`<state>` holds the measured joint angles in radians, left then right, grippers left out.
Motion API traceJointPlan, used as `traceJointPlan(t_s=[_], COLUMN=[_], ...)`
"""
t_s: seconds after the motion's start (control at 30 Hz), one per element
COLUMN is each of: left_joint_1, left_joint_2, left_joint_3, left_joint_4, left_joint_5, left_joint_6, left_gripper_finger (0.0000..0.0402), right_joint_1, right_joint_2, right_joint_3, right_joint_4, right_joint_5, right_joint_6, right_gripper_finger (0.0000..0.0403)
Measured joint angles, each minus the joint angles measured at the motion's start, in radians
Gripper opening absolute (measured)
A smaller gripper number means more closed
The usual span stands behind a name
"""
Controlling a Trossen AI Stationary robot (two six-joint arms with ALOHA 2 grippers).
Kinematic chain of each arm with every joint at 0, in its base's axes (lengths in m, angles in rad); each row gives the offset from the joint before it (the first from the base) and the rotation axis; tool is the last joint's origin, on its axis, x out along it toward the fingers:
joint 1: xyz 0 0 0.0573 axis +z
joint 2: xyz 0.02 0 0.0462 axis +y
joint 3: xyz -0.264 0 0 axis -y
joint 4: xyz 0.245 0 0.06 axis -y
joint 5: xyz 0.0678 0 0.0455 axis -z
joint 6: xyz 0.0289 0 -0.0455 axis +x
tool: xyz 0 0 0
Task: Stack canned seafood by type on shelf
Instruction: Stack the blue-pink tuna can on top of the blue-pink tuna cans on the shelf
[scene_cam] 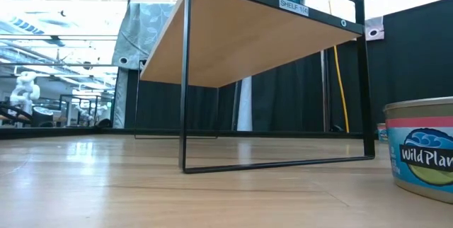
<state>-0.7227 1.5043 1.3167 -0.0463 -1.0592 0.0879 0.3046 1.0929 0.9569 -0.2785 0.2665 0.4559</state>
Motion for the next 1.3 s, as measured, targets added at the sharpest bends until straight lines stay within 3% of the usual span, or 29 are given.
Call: traceJointPlan(t_s=[0.17, 0.3, 0.47, 0.6, 0.83, 1.03, 1.1, 1.3], left_joint_1=[0.000, 0.000, 0.001, 0.002, 0.002, 0.002, 0.002, 0.002], left_joint_2=[0.000, 0.000, 0.000, 0.000, 0.000, 0.000, 0.000, 0.000], left_joint_3=[0.000, 0.000, 0.000, 0.000, 0.000, 0.000, 0.000, 0.000], left_joint_4=[-0.001, -0.002, -0.002, -0.010, -0.011, -0.007, -0.003, 0.003], left_joint_5=[0.000, 0.000, 0.000, 0.000, 0.000, 0.000, 0.000, 0.003], left_joint_6=[0.000, -0.001, -0.002, -0.002, -0.004, -0.007, -0.007, -0.007], left_gripper_finger=[0.0306, 0.0306, 0.0306, 0.0306, 0.0306, 0.0306, 0.0306, 0.0306], right_joint_1=[-0.004, -0.004, -0.010, -0.048, -0.274, -0.512, -0.564, -0.653], right_joint_2=[-0.160, -0.215, -0.190, -0.142, -0.027, 0.086, 0.120, 0.214], right_joint_3=[0.000, 0.000, -0.003, -0.039, -0.148, -0.196, -0.196, -0.196], right_joint_4=[-0.218, -0.423, -0.762, -0.907, -0.959, -0.890, -0.859, -0.843], right_joint_5=[0.163, 0.250, 0.336, 0.392, 0.424, 0.390, 0.384, 0.371], right_joint_6=[-0.003, 0.080, 0.341, 0.543, 0.602, 0.437, 0.389, 0.365], right_gripper_finger=[0.0391, 0.0390, 0.0359, 0.0307, 0.0173, 0.0028, 0.0010, 0.0002])
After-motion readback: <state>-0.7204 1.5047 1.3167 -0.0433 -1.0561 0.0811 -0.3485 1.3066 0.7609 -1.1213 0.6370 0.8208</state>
